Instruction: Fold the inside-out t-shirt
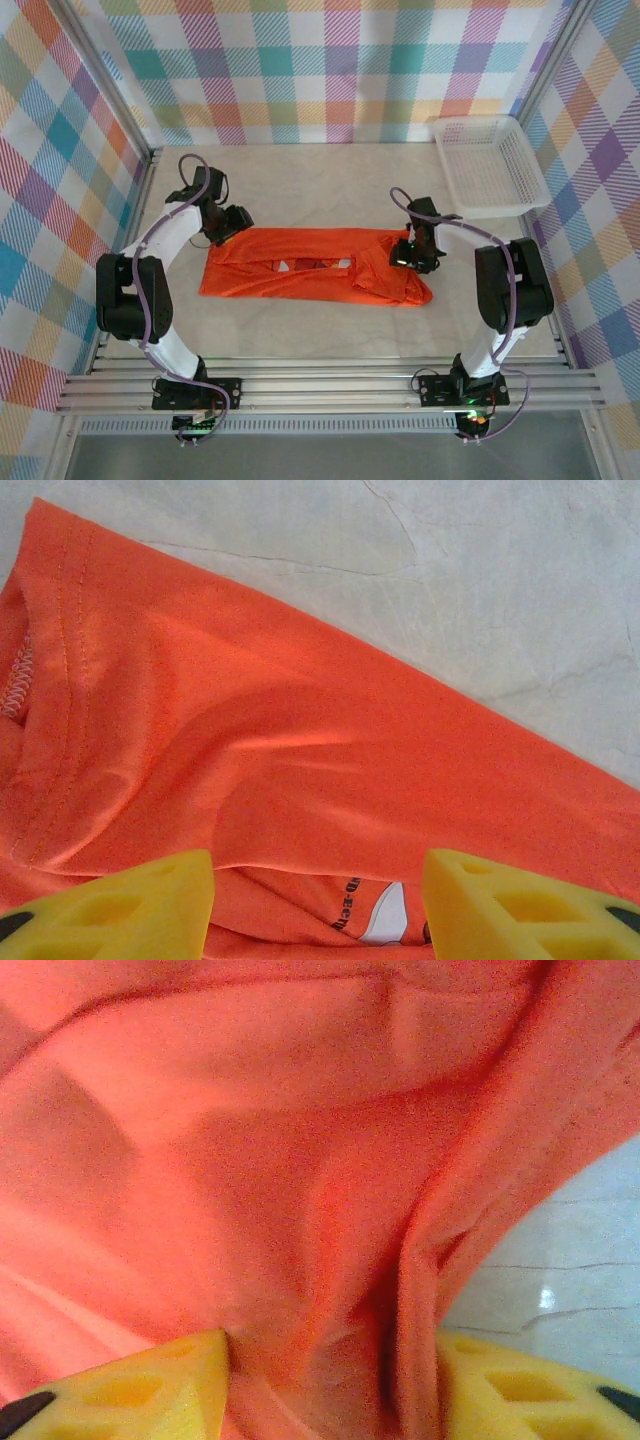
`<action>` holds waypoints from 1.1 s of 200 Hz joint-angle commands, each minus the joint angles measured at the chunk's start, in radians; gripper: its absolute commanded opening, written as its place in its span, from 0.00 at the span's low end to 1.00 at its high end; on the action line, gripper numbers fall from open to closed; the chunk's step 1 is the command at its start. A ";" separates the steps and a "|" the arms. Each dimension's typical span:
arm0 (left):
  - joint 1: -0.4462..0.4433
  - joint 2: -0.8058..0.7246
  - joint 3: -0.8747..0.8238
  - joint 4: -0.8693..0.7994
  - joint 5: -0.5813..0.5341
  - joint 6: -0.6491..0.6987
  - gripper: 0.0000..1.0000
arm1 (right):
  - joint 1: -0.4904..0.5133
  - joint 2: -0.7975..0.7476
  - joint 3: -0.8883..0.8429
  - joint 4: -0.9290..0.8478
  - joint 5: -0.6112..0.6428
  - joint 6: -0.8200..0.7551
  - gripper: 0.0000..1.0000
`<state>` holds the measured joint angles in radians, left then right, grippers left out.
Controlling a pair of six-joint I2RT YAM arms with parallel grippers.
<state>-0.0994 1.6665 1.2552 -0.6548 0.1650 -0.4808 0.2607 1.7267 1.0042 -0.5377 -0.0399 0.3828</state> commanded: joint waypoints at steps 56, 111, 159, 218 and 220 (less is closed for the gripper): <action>-0.084 -0.084 -0.127 0.133 0.139 -0.128 0.53 | -0.027 -0.100 -0.033 -0.045 0.018 -0.021 0.05; -0.296 0.038 -0.058 0.241 0.143 -0.222 0.53 | -0.148 -0.342 -0.080 -0.154 0.041 -0.044 0.00; -0.264 0.129 0.043 0.153 0.121 -0.133 0.53 | -0.148 -0.415 -0.001 -0.249 0.005 -0.043 0.00; -0.170 0.129 0.016 0.146 0.158 -0.104 0.53 | -0.064 -0.427 0.077 -0.254 -0.038 0.041 0.00; -0.169 0.126 0.016 0.145 0.156 -0.102 0.53 | -0.058 -0.425 0.081 -0.255 -0.034 0.046 0.00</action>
<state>-0.2893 1.7969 1.2724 -0.4717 0.3042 -0.6197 0.1490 1.3060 1.0275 -0.7662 -0.0643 0.3794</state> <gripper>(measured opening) 0.530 0.049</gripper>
